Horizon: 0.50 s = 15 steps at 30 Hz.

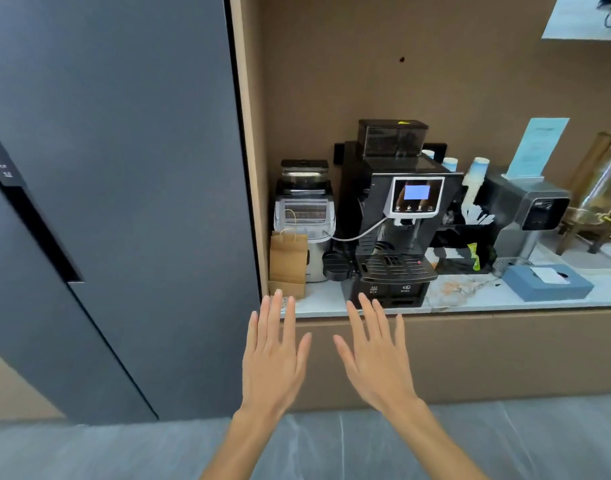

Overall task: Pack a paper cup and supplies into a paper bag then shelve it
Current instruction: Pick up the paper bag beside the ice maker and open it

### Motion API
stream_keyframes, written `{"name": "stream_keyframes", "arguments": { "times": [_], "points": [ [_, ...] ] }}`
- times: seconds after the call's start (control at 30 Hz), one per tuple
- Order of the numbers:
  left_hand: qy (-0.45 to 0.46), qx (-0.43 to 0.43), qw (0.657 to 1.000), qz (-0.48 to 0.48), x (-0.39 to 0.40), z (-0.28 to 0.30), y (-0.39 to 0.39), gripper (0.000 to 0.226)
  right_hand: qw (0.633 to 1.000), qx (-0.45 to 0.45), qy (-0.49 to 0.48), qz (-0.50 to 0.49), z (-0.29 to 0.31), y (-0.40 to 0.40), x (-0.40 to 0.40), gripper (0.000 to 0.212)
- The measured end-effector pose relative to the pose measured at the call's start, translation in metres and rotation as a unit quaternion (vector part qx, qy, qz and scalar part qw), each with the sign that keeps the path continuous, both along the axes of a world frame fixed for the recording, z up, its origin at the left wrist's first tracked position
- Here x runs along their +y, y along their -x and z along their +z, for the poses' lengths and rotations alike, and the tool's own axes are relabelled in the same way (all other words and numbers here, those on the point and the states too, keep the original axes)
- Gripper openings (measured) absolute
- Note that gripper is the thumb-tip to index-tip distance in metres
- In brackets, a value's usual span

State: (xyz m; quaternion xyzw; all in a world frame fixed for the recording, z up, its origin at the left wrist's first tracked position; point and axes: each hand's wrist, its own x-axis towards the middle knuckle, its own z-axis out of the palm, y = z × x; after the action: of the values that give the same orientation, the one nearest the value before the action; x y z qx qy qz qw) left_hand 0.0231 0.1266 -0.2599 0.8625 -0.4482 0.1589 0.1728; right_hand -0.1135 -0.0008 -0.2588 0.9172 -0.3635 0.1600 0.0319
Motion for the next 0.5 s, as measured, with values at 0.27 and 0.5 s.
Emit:
{"name": "stream_keyframes", "arguments": {
  "times": [0.27,0.5],
  "points": [
    [-0.034,0.047,0.998,-0.009,0.017,-0.006,-0.034,0.058,0.997,0.033,-0.060,-0.046,-0.008,-0.019,0.012,0.055],
    [0.021,0.155,0.987,-0.024,-0.001,0.002,-0.079,0.040,0.992,0.024,-0.099,-0.069,0.004,-0.043,-0.013,0.036]
  ]
}}
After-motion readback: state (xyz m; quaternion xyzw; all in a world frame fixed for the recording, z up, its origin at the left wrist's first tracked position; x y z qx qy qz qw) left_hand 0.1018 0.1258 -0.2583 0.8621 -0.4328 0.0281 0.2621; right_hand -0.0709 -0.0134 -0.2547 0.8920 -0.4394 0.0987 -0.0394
